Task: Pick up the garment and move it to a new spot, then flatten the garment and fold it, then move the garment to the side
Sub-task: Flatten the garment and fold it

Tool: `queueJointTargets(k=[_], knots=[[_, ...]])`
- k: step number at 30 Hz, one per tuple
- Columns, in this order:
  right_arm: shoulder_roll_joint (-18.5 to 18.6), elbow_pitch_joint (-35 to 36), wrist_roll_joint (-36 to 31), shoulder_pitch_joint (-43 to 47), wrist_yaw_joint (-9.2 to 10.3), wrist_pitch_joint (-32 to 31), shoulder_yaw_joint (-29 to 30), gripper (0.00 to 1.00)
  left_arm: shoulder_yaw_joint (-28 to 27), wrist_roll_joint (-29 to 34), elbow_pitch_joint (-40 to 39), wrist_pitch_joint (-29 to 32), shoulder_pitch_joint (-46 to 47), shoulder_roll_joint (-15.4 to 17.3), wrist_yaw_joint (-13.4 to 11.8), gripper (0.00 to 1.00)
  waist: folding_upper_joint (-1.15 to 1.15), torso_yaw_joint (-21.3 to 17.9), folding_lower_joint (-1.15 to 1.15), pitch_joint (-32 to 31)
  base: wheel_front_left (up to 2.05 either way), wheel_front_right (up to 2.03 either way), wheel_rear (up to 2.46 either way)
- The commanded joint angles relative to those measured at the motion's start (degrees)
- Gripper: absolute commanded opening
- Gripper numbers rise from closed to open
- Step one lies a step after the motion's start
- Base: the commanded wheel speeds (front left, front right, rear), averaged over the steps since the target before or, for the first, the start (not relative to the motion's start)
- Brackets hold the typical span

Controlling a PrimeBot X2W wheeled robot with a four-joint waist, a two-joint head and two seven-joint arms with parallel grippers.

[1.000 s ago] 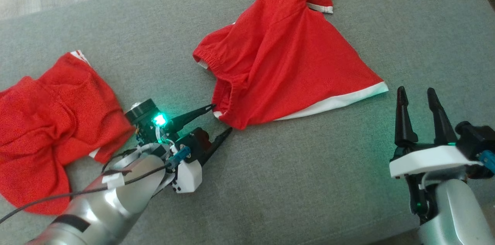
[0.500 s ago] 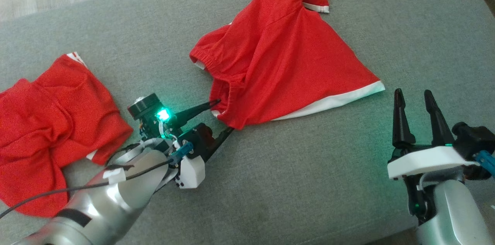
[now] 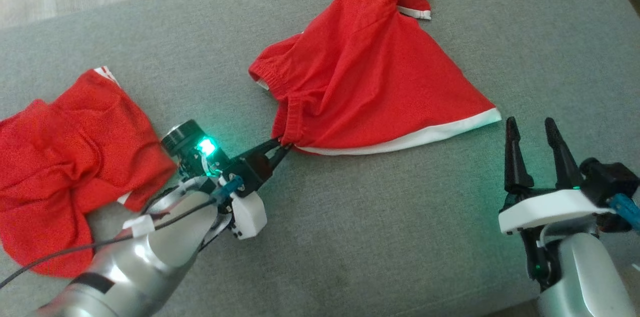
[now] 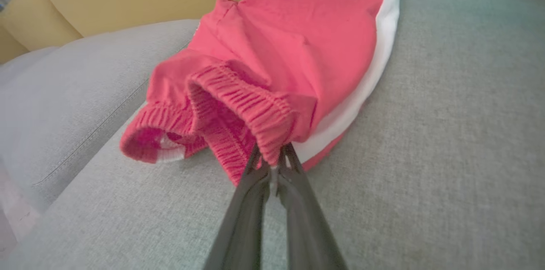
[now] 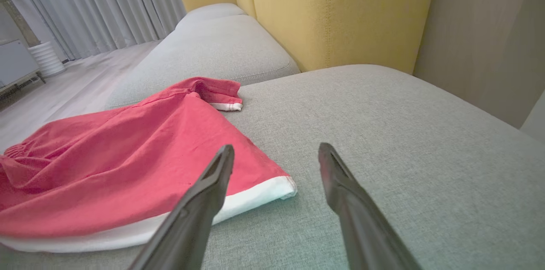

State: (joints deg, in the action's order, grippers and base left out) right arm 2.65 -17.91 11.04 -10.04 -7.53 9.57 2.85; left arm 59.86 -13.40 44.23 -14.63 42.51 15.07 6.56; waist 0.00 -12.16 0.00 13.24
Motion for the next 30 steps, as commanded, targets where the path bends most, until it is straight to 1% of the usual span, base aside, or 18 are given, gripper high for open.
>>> queueJointTargets(k=[1, 6, 11, 19, 22, 26, 30], knots=[[0.2, 1.7, -0.8, -1.7, 0.04, 0.0, -1.3, 1.00, -2.7, -1.0, -1.5, -0.4, 0.9, 1.1, -0.7, 0.00, 0.00, 0.1, 0.00, -0.1, 0.00, 0.00, 0.00], [0.2, 0.9, -2.4, -2.0, 0.04, -1.4, -1.2, 1.00, -6.8, -5.7, -3.7, -0.4, -1.5, 0.7, -1.5, 0.00, 0.00, 0.9, 0.00, -0.5, 0.00, 0.00, 0.00], [0.2, -0.5, -0.9, -3.0, 0.04, -3.8, -2.3, 1.00, -9.1, -8.9, -5.3, -0.4, -2.9, 0.6, -2.2, 0.00, 0.00, 2.2, 0.00, -0.4, 0.00, 0.00, 0.00], [0.2, -7.0, -4.9, -5.6, 0.04, -8.3, 1.2, 1.00, -8.6, -9.4, -7.9, 0.4, -3.7, 0.2, -3.1, 0.00, 0.00, 4.4, 0.00, 0.0, 0.00, 0.00, 0.00], [0.2, -9.7, -5.0, -6.6, 0.04, -9.5, 2.4, 1.00, -8.4, -9.5, -8.6, 0.6, -3.8, 0.2, -3.3, 0.00, 0.00, 4.8, 0.00, 0.0, 0.00, 0.00, 0.00], [0.2, -12.9, -5.8, -8.1, 0.04, -9.6, 2.8, 1.00, -8.2, -9.6, -9.3, 0.8, -3.9, 0.3, -3.6, 0.00, 0.00, 5.0, 0.00, 0.2, 0.00, 0.00, 0.00], [0.2, -15.6, -8.7, -9.7, 0.04, -9.6, 3.6, 1.00, -8.0, -9.8, -10.0, 1.0, -3.9, 0.5, -3.8, 0.00, 0.00, 5.2, 0.00, 0.5, 0.00, 0.00, 0.00]])
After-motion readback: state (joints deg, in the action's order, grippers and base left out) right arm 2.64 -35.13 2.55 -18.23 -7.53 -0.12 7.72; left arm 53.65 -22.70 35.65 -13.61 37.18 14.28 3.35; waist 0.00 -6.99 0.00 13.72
